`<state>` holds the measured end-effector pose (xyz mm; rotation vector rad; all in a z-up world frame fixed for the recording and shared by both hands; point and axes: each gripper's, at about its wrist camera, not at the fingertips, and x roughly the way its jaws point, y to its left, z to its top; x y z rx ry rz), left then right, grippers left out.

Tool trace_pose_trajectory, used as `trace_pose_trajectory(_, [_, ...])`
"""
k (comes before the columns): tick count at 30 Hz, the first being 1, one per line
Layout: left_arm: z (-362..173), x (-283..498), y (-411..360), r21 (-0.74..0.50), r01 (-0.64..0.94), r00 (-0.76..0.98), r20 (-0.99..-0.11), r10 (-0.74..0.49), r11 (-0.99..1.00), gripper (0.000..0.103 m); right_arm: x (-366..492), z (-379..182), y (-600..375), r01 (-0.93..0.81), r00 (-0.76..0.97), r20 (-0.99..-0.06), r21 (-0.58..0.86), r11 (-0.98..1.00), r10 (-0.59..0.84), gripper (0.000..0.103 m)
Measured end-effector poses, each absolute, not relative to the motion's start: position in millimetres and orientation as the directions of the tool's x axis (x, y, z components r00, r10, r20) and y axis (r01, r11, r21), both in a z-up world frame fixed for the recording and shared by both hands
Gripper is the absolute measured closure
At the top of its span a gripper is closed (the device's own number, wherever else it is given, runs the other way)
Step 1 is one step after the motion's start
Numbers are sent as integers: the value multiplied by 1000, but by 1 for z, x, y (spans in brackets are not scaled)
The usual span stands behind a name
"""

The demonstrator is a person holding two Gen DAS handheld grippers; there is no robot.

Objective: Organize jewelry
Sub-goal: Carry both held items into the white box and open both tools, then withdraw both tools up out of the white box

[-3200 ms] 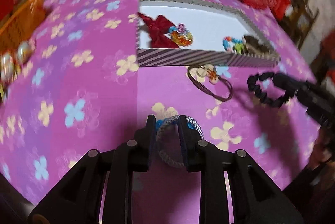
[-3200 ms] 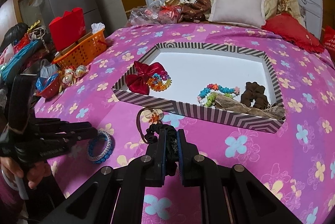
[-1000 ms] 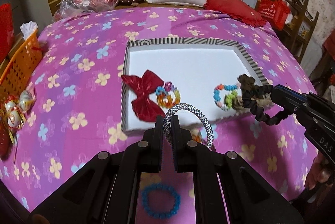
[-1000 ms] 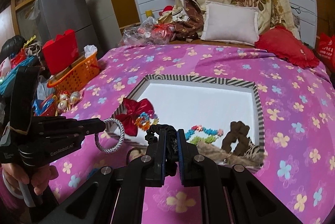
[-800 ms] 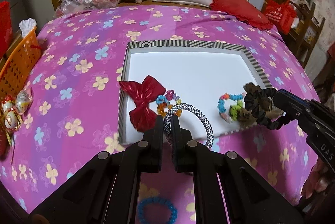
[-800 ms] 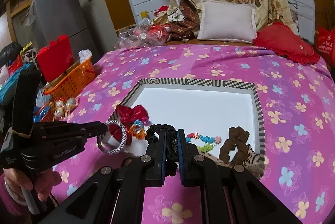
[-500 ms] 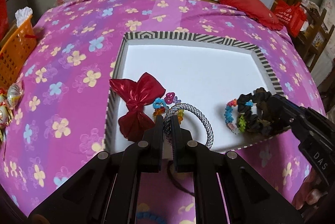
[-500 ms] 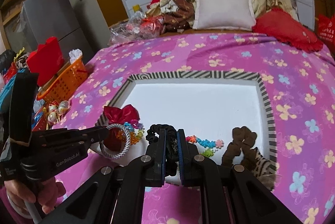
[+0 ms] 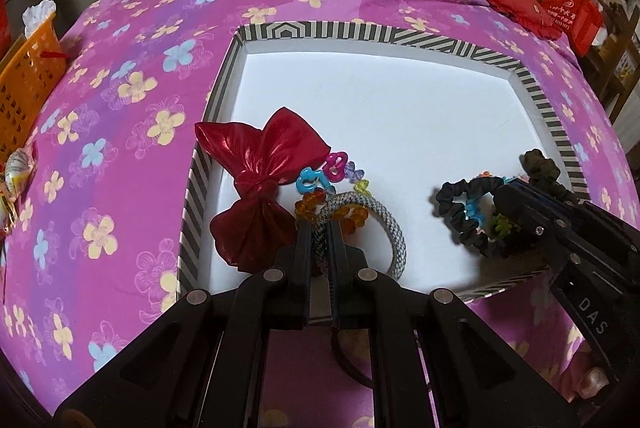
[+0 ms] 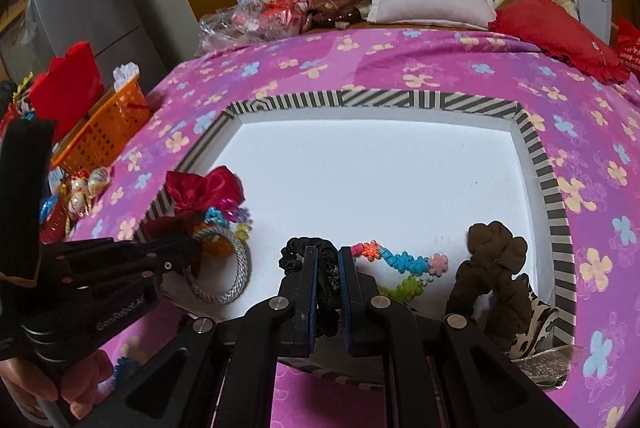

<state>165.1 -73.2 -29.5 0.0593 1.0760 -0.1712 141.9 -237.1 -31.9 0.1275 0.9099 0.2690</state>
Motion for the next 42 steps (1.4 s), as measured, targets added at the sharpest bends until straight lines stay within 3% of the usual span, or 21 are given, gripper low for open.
trace_pose_trajectory(8, [-33, 164, -77, -13, 171, 472, -876, -93, 985, 97, 142, -42, -237, -156, 557, -793, 195, 968, 249, 93])
trace_pose_trajectory(9, [-33, 163, -77, -11, 170, 475, -875, -92, 985, 97, 140, -42, -237, -154, 558, -793, 191, 969, 245, 90])
trace_pose_trajectory(12, [-34, 162, -77, -3, 168, 477, -875, -83, 986, 92, 134, -37, -238, -152, 573, -784, 185, 971, 239, 57])
trace_pose_trajectory(14, [-34, 160, -76, -6, 163, 475, -876, -84, 987, 75, 129, -33, -238, -151, 592, -774, 166, 975, 223, 56])
trace_pose_trajectory(17, [-30, 157, -73, -28, 156, 479, -872, -101, 987, 62, 123, -27, -240, -147, 599, -771, 160, 976, 216, 56])
trace_pose_trajectory(24, [-8, 135, -66, -17, 149, 531, -842, -94, 989, 54, 94, -6, -249, -122, 636, -741, 179, 976, 216, 55])
trace_pose_trajectory(29, [10, 110, -59, -5, 120, 578, -813, -74, 993, 48, 71, 5, -245, -117, 656, -727, 165, 979, 201, 41])
trace_pose_trajectory(42, [18, 45, -43, 9, 67, 614, -789, -34, 998, 48, 16, 21, -225, -134, 681, -702, 159, 978, 207, 38])
